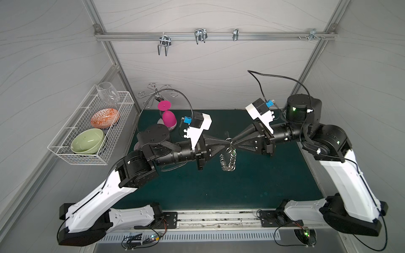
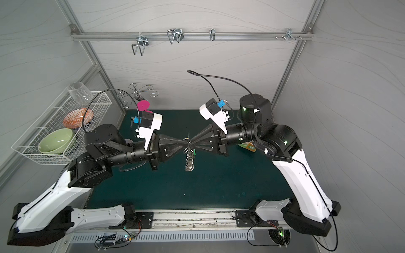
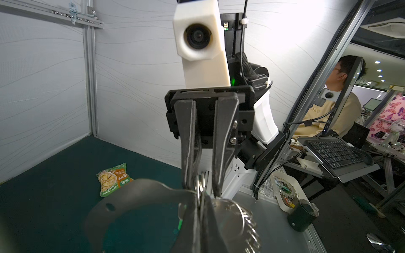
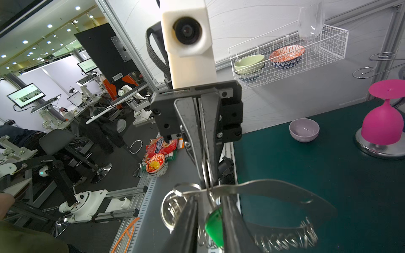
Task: Attach keys to a key ring
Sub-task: Adjust the key on the keyring.
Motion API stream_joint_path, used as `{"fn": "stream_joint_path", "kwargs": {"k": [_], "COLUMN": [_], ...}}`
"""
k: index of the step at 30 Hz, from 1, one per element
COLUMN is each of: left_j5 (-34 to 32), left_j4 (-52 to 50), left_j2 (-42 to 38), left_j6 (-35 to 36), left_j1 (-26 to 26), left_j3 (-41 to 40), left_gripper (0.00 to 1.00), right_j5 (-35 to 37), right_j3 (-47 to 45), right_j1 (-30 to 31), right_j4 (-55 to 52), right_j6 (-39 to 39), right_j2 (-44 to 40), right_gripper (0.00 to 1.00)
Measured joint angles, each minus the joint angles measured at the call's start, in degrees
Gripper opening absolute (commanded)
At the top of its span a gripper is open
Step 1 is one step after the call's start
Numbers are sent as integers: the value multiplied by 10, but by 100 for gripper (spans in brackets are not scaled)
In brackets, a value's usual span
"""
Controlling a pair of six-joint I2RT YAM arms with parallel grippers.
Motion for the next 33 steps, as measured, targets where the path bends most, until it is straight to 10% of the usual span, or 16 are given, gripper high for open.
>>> {"fn": "stream_joint_path", "kwargs": {"k": [33], "left_j5": [18], "left_j4": [19], "left_j2": [10], "left_j6": [-13], "left_j1": [0], "left_j3": [0], "left_gripper": [0], "right_j5": [-17], "right_j3": [-1], "right_j1": [-2], "right_j4": [18], "right_j6": [19], "right_j2": [0], "right_gripper": [9]}}
